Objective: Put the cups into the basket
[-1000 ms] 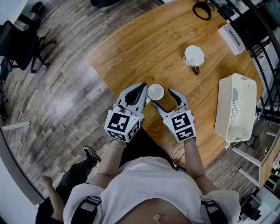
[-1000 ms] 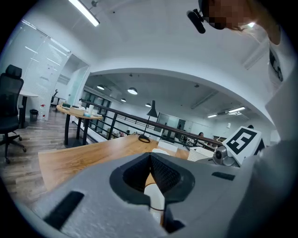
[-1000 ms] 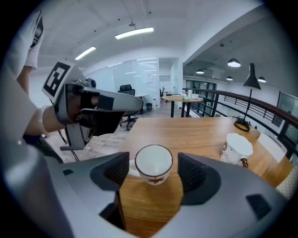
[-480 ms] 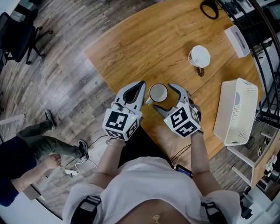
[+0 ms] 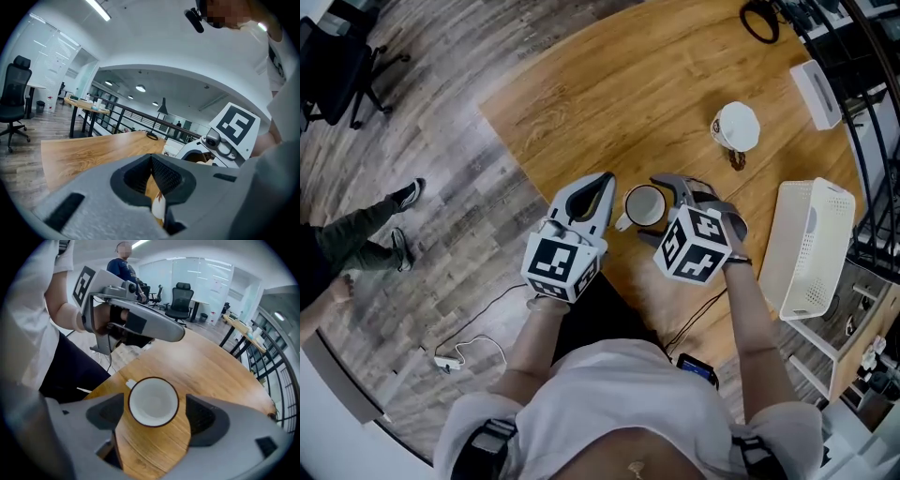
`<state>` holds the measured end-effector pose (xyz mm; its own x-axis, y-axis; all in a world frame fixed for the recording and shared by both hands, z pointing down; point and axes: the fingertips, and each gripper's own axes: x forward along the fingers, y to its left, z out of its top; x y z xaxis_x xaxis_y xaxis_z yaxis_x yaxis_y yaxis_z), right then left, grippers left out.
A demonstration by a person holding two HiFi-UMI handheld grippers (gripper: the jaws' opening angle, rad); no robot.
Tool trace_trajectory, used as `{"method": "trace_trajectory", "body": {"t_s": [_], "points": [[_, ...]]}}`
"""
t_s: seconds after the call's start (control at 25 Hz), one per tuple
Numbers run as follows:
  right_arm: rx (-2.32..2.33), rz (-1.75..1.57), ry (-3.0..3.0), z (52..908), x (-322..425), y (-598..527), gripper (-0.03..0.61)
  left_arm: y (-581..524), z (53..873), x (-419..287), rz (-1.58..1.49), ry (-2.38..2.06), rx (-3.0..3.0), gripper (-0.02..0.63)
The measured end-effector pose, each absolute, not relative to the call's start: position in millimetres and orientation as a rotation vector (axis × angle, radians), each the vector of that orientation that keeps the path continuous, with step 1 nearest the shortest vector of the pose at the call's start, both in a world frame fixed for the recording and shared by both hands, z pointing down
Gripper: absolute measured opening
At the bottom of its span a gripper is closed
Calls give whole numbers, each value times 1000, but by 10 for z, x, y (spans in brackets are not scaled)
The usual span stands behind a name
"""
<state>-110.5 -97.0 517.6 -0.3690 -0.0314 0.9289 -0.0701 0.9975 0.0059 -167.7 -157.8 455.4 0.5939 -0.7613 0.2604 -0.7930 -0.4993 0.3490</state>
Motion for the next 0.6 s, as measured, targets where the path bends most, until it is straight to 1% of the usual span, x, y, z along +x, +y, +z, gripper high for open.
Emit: {"method": "trace_trajectory", "body": {"t_s": [0.6], "points": [[-50,-4,-1845,5442,-1159,-930,390,-1599,4764,-1668,73,-1226,2343,8]]}}
